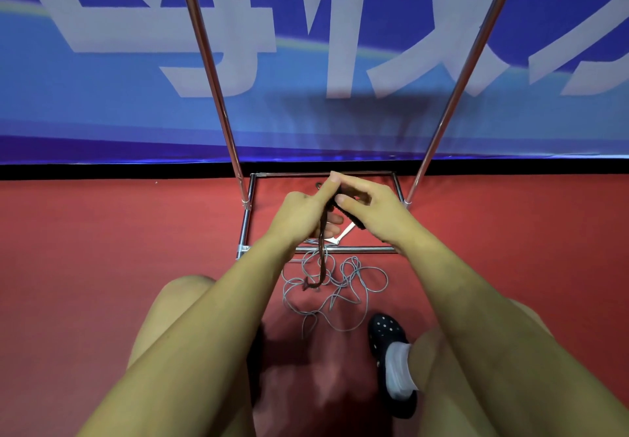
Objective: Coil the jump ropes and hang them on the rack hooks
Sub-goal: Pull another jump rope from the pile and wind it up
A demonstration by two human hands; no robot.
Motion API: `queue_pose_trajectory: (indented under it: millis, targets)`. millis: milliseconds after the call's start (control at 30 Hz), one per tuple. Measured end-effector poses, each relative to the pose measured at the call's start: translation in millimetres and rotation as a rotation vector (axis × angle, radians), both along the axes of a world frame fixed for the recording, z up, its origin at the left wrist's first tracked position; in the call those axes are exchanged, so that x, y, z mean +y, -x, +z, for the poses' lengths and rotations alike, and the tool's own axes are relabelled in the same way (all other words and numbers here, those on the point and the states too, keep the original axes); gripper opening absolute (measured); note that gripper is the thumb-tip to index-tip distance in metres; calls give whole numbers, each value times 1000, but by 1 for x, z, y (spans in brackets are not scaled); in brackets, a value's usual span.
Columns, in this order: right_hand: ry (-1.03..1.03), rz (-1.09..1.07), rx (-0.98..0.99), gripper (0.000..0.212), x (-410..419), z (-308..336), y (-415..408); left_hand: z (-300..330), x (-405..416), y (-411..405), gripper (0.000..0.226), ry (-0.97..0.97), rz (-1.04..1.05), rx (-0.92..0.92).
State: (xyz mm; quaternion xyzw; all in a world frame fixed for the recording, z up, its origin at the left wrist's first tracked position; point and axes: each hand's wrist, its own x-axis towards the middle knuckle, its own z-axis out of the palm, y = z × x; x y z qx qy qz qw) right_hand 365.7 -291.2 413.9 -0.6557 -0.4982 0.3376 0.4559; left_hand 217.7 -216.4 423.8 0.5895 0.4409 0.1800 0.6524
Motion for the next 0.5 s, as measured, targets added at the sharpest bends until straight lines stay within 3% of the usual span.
queue_pose_trajectory:
  millis: [167,367,500]
  targets:
    - [91,6,208,56,-5,10,-14,8,2,4,48,-11,-117,-65]
    - [287,303,667,39,-23,27,-18,18,0,8,42,29,-283,-211]
    - [221,323,616,43,-21,27,-15,23,-1,8,39,113,-240,-221]
